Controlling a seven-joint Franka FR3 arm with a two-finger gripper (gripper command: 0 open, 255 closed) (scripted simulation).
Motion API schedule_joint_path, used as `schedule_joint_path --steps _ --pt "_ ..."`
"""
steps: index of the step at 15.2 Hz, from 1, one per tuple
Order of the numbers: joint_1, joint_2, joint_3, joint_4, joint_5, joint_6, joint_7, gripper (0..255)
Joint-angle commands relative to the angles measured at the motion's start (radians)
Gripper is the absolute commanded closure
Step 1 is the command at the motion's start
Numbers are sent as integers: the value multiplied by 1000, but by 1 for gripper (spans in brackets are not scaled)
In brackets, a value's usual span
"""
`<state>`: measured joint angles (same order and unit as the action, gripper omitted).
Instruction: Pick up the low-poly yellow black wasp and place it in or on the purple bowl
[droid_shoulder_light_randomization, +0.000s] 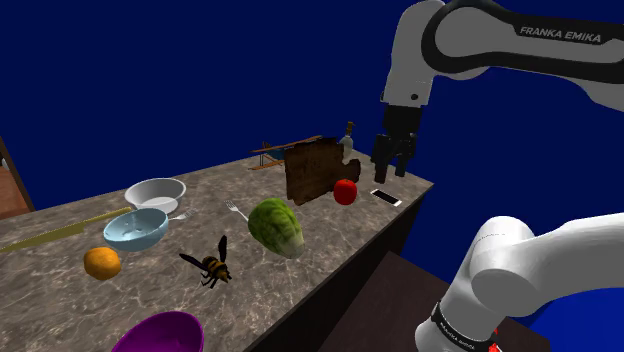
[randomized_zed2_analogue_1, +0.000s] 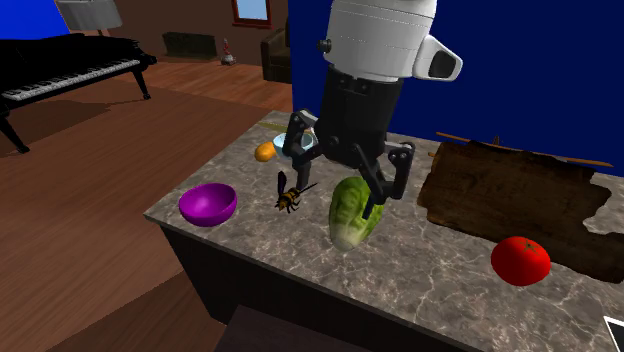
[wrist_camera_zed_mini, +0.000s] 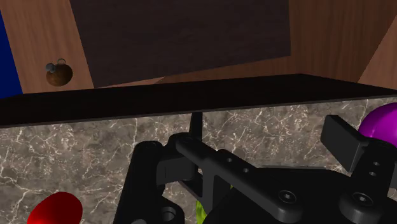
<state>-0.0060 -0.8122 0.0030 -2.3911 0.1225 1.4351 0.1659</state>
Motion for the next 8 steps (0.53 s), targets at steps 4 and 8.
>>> schedule_joint_path --steps 4,8 --pt "12 50 34 -44 23 110 16 0" --pt "29 138 79 -82 51 258 35 0"
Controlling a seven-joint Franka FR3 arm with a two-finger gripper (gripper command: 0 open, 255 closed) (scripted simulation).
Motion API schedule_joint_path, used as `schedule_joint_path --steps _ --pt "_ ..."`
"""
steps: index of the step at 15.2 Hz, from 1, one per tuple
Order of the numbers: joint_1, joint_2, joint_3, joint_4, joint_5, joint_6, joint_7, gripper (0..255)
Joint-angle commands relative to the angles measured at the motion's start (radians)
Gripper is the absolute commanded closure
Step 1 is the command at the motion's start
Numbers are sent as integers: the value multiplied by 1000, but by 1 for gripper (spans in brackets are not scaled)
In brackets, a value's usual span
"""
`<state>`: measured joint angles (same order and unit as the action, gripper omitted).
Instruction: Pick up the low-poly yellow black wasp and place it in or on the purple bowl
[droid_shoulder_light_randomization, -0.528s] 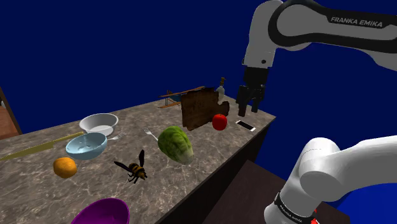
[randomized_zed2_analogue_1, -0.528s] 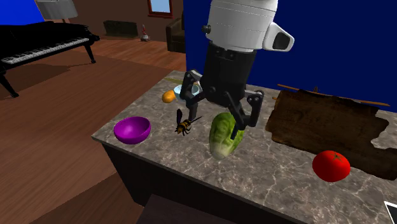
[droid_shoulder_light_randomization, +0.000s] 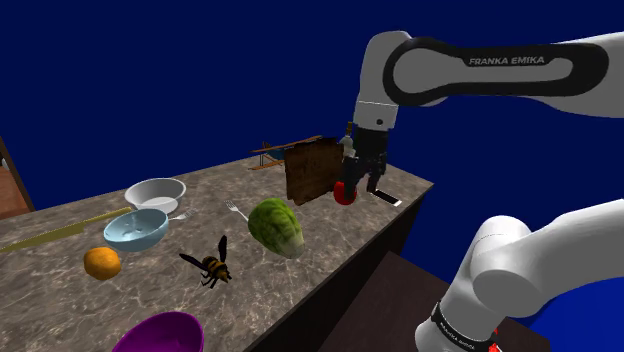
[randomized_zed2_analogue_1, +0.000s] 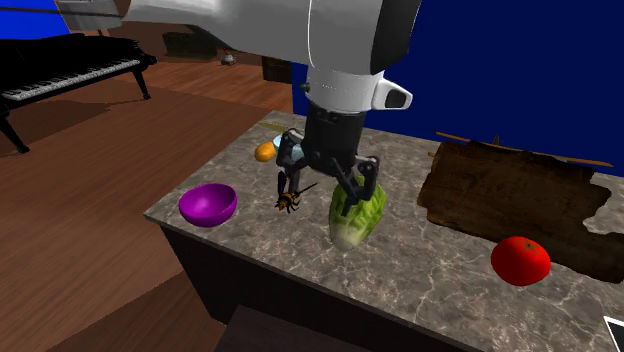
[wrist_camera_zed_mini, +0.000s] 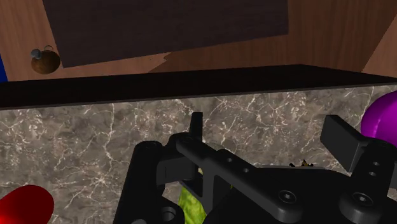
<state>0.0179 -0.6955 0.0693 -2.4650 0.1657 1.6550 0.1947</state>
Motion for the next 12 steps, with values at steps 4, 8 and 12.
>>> schedule_joint_path --steps 4,8,12 --pt "20 132 57 -22 29 186 26 0" --pt "31 262 99 -12 40 328 48 0" --pt "39 405 139 22 36 459 76 0"
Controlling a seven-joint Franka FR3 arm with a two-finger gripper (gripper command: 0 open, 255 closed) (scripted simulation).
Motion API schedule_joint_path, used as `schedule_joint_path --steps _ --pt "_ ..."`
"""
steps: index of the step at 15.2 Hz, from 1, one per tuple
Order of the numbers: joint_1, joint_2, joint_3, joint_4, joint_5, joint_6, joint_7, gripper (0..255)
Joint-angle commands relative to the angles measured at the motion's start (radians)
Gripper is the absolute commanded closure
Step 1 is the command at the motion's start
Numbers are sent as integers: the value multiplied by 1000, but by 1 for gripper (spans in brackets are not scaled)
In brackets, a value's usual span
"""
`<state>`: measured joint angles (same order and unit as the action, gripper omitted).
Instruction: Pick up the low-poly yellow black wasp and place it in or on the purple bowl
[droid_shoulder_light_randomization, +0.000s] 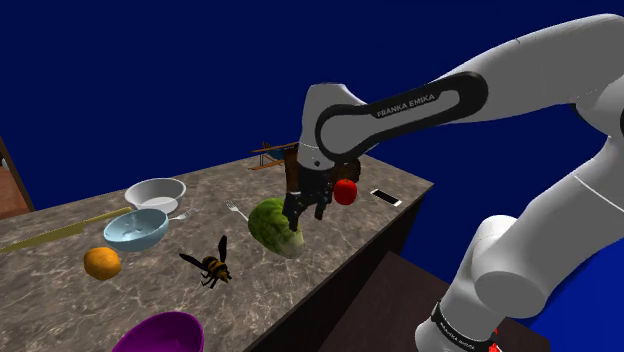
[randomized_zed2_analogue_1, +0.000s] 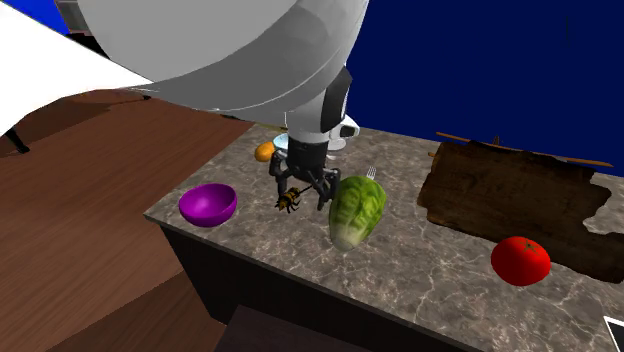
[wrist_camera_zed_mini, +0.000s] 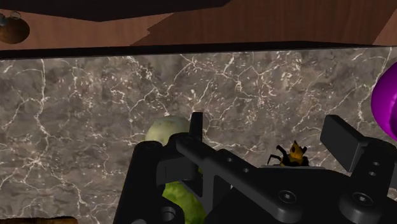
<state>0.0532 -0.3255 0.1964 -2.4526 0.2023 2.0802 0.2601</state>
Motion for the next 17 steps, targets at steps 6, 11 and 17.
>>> schedule_joint_path --steps 6,11,17 --pt "14 266 60 103 -48 201 72 0" --pt "35 464 75 217 -125 305 141 0" --pt "88 699 56 398 -227 378 223 0"
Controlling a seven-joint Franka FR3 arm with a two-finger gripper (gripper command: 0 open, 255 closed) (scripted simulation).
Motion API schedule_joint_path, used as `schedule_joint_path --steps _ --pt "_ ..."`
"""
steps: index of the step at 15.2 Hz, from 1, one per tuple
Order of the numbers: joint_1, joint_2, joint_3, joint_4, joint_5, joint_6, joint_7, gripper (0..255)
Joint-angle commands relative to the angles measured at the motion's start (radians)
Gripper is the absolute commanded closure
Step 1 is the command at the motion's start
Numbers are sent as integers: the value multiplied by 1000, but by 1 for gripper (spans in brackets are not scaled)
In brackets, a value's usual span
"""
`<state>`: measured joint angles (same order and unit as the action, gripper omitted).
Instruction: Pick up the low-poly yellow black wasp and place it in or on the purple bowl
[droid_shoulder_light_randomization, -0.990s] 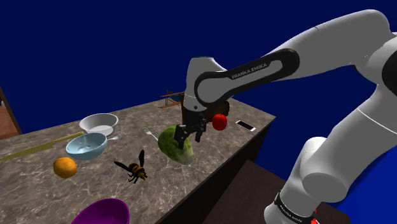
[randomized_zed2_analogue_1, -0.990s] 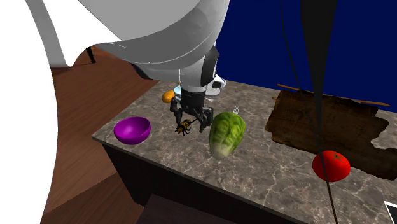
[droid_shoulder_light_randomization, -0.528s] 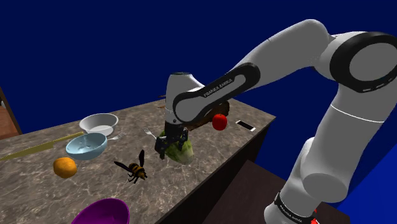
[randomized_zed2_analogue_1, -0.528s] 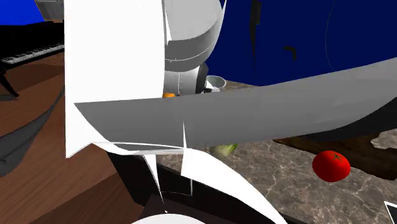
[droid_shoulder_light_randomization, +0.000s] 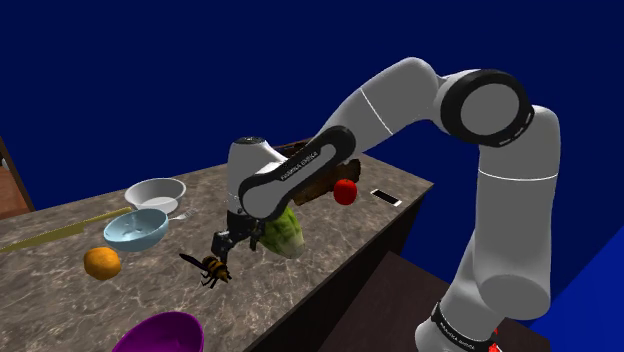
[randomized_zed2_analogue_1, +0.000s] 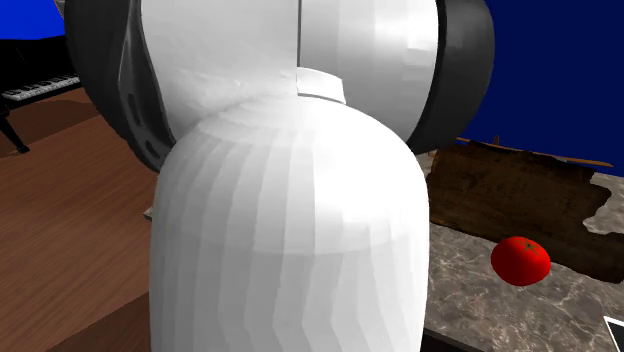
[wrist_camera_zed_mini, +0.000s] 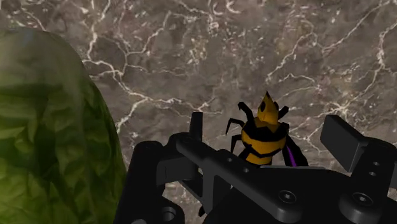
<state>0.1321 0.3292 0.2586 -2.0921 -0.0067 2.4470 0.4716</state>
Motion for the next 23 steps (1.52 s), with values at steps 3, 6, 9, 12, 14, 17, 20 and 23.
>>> schedule_joint_path --steps 3,6,9,12,14,17,20,23 --pt "44 160 -25 147 -59 27 42 0" --pt "60 214 -35 193 -74 39 53 0" --pt "67 247 -41 199 -82 66 58 0" --pt "75 286 -48 208 -90 96 64 0" --pt "75 286 -48 208 -90 96 64 0" --pt "75 286 -48 208 -90 96 64 0" --pt "75 286 -48 208 -90 95 64 0" --pt "75 286 -48 208 -90 95 64 255"
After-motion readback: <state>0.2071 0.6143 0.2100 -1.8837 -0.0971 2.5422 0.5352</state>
